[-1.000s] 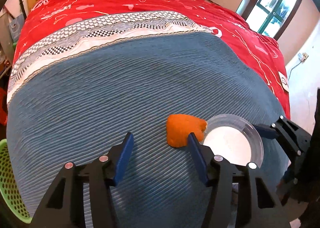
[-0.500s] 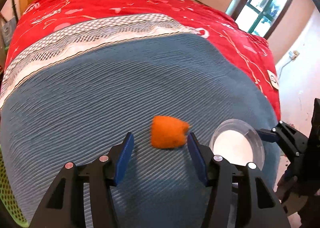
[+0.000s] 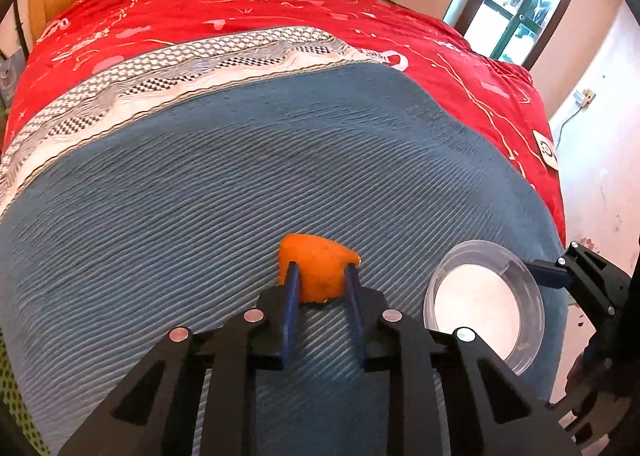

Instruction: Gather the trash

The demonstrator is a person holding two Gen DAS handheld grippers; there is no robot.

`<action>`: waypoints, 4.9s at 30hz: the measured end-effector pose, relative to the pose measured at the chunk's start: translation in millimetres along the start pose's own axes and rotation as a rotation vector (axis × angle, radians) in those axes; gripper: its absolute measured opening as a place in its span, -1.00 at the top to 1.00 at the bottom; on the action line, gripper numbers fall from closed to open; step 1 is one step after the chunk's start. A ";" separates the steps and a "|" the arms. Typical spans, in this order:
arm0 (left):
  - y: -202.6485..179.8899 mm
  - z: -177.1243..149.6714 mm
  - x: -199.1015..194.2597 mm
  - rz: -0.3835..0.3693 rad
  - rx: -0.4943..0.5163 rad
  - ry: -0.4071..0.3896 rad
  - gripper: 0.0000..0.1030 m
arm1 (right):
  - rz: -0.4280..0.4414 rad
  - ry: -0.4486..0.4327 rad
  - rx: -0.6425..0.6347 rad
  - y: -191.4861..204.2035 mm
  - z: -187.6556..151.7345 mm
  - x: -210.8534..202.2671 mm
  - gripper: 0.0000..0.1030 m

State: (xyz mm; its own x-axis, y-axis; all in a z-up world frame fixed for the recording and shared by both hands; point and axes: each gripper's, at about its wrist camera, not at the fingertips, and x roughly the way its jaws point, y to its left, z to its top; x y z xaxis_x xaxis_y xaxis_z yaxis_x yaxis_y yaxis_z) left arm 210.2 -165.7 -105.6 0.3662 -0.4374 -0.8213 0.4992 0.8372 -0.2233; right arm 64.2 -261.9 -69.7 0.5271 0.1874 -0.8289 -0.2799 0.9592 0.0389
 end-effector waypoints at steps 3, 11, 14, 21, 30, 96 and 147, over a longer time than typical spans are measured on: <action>9.0 -2.6 -11.8 -0.006 -0.028 -0.007 0.99 | 0.010 -0.012 0.003 5.6 4.7 -3.1 -0.77; 35.0 -9.4 -43.4 -0.005 -0.086 -0.038 0.99 | 0.016 -0.042 -0.034 27.5 17.0 -9.4 -0.77; 33.3 -9.0 -41.8 -0.011 -0.085 -0.025 0.80 | 0.005 -0.039 -0.044 26.4 15.5 -11.7 -0.77; 17.3 -7.4 -29.8 -0.002 -0.064 -0.012 0.16 | -0.020 -0.030 -0.014 9.3 6.5 -14.6 -0.77; -7.0 0.1 -2.4 0.038 -0.016 0.021 -0.06 | -0.026 -0.024 0.032 -6.7 -5.3 -13.2 -0.77; 361.8 -220.6 -217.7 0.508 -0.760 -0.153 0.57 | 0.369 0.107 -0.279 366.2 171.1 133.8 -0.77; 169.6 -168.1 -264.4 0.560 -0.558 -0.305 -0.84 | 0.173 -0.067 -0.041 219.2 91.5 -5.1 -0.87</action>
State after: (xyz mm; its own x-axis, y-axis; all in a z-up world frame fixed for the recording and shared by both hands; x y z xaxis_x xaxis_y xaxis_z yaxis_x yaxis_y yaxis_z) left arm 66.0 147.2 -14.5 0.6793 0.0878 -0.7286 -0.2506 0.9609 -0.1178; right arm 73.6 -33.3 -5.9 0.5202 0.3642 -0.7725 -0.4030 0.9021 0.1539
